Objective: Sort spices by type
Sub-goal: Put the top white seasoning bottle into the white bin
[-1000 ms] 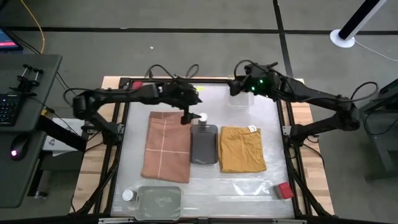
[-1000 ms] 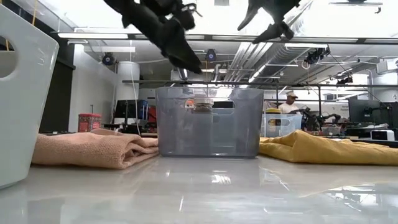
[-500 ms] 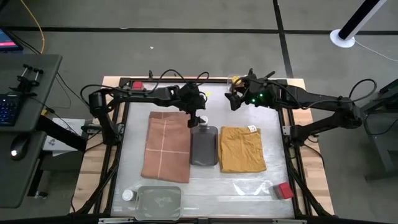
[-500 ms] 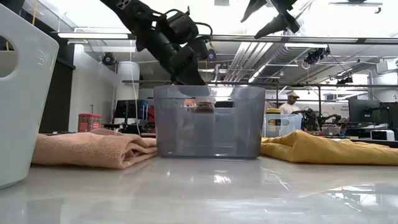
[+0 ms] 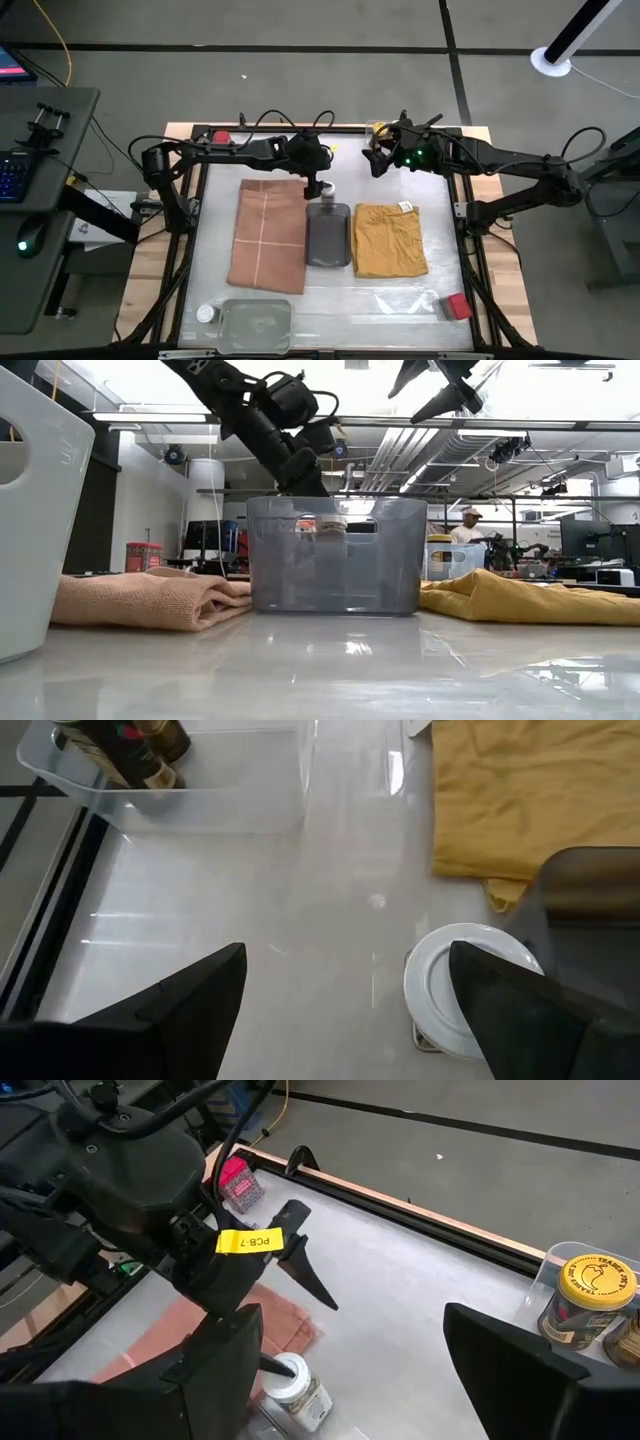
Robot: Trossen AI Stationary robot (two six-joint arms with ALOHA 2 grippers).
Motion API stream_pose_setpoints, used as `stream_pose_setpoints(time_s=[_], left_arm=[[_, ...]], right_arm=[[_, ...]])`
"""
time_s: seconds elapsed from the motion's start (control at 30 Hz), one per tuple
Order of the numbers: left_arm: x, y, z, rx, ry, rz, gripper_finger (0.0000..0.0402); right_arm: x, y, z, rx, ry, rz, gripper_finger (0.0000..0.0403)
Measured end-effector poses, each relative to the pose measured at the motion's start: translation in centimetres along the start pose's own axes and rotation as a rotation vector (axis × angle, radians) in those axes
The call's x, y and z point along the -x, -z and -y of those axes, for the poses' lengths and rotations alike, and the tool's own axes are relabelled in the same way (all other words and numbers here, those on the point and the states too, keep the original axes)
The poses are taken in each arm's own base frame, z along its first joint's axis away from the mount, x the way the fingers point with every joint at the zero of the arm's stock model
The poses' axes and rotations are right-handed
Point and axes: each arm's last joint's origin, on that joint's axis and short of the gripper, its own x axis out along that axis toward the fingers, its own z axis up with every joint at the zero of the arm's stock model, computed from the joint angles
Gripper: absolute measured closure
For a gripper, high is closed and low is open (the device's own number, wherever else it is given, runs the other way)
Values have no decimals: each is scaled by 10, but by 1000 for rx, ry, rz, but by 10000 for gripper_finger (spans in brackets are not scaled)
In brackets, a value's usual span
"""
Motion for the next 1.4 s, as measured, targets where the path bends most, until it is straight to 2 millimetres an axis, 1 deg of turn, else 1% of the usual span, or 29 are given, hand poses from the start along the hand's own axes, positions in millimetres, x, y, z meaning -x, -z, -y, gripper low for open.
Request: stream_pose_setpoints(time_s=[0.23, 0.37, 0.57, 0.67, 0.8, 0.87, 0.93, 1.0, 1.1, 1.17, 1.3, 1.4], left_arm=[[1, 0, -1, -33, -41, -14, 69], [1, 0, 1, -1, 11, -2, 69], [2, -2, 4, 25, 20, 6, 69], [6, -8, 2, 63, 40, 29, 69], [18, -19, 2, 139, 121, 90, 69], [19, -20, 6, 167, 194, 91, 69], [19, -18, 14, 176, 248, 59, 69], [16, -16, 25, 154, 257, 14, 69], [10, -13, 37, 104, 184, -41, 69], [5, -15, 43, 71, 117, -36, 69], [2, -16, 48, 59, 57, -50, 69], [1, -13, 50, 66, 54, -76, 69]], right_arm=[[0, 0, 0, -3, 0, -1, 96], [0, 0, 0, -5, 0, 0, 96], [0, 0, 0, -6, 0, -1, 96], [0, 0, 0, -6, 0, -1, 96], [0, 0, 0, -6, 0, -1, 96], [0, 0, 0, -6, 1, -1, 96], [0, 1, 0, -3, 3, -6, 96], [0, 1, 0, -2, 4, -8, 96], [0, 1, 1, -1, 6, -10, 96], [0, 1, 1, 0, 7, -10, 96], [0, 1, 1, 0, 7, -10, 96], [0, 1, 1, 1, 7, -10, 96]])
